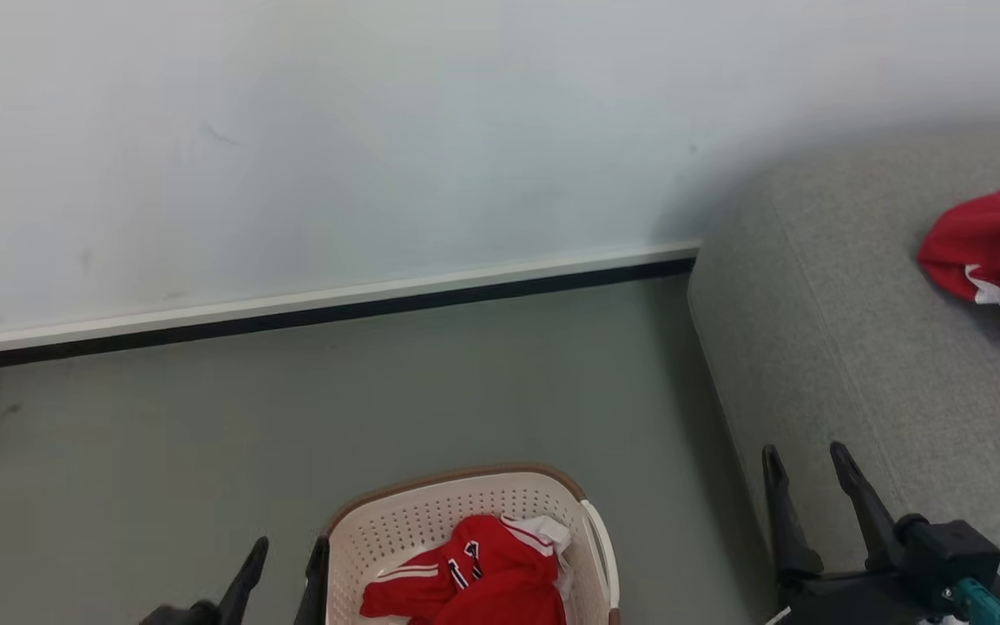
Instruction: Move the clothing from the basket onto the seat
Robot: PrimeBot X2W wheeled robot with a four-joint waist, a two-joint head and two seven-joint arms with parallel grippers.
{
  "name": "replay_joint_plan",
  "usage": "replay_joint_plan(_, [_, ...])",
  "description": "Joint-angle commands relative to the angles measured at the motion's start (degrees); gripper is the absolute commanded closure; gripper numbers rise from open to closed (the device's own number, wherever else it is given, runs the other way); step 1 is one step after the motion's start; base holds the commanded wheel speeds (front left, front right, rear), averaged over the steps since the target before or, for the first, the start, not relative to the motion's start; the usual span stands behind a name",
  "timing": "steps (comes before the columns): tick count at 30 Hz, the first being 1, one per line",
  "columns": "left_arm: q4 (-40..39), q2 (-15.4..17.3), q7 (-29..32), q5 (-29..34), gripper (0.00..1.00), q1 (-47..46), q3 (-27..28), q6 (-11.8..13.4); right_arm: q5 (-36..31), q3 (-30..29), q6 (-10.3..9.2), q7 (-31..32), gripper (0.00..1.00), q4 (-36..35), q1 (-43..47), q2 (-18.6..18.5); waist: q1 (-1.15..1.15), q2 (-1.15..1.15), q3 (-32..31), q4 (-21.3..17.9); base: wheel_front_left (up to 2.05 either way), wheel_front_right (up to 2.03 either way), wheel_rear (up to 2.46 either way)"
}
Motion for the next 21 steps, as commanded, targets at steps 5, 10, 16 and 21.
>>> replay_joint_plan(5, [4.8,-0.2,3.9,1.3,0.00,-7.7,-2.6,-0.9,0.9,1.5,0.02,-0.7,0.00,-1.7,-3.3,0.1,0.00,0.00,10.8,-8.1,0.00,0.00,0.00])
replay_joint_plan(10, [11.6,0.1,9.8,2.6,0.00,-15.9,-4.8,-1.4,2.0,2.3,0.02,-2.5,0.00,-1.5,-5.8,0.1,0.00,0.00,19.6,-13.6,0.00,0.00,0.00])
replay_joint_plan(16, [21.1,2.1,16.8,5.7,0.00,-25.8,-8.0,-2.6,2.9,2.7,0.02,-5.1,0.00,-1.8,-8.2,0.1,0.00,0.00,28.9,-18.6,0.00,0.00,0.00])
replay_joint_plan(21, [28.9,2.9,20.5,8.4,0.00,-34.1,-10.9,-3.4,2.1,3.5,0.02,-5.5,0.00,-2.5,-8.5,0.1,0.00,0.00,34.4,-21.3,0.00,0.00,0.00])
